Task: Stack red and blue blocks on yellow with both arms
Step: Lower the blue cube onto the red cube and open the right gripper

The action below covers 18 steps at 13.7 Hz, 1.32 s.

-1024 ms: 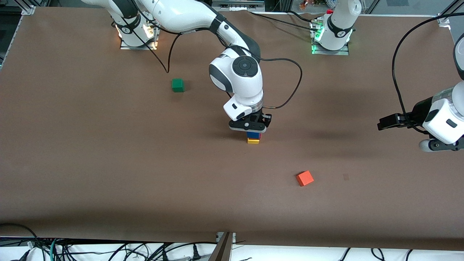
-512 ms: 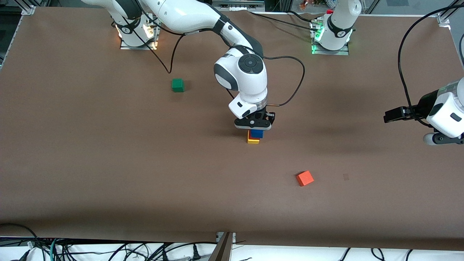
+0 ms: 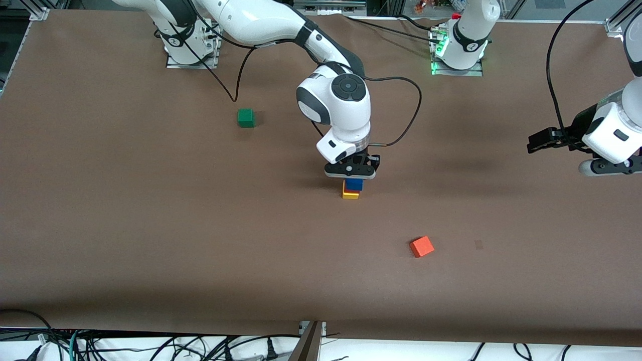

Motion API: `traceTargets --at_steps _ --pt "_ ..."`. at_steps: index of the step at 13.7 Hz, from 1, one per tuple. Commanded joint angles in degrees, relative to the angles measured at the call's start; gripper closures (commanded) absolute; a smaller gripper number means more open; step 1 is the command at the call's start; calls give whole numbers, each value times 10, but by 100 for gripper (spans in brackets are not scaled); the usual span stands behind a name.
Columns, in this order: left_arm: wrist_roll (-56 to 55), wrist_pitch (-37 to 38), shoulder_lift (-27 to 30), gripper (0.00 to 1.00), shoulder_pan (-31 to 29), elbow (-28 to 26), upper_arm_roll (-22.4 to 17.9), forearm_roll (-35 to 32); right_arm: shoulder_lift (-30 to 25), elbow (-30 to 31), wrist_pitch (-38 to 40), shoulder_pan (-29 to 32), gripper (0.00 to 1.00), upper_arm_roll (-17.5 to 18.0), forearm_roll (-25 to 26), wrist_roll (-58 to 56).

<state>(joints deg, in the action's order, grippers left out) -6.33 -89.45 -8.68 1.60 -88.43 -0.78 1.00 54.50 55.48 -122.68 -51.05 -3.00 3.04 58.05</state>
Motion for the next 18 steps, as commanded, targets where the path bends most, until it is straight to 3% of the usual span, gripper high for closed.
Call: traceTargets --at_steps 1,9,12,13,16,18 --pt "11 -12 9 0 -5 -15 6 -13 7 -20 15 -3 45 -1 10 3" --pt "11 -13 2 0 -3 -3 6 -13 8 -20 15 -3 33 0 12 4" --pt "11 -13 2 0 -3 -3 6 -12 8 -20 15 -3 24 0 11 3" --pt "11 -13 2 0 -3 -3 6 -12 7 -20 16 -3 2 0 11 3" --pt "11 -13 0 0 -2 -2 6 -10 -1 -21 60 5 1 -1 7 1" --pt "11 -13 0 0 -3 -2 6 -10 -37 -20 112 35 1 4 -10 1"
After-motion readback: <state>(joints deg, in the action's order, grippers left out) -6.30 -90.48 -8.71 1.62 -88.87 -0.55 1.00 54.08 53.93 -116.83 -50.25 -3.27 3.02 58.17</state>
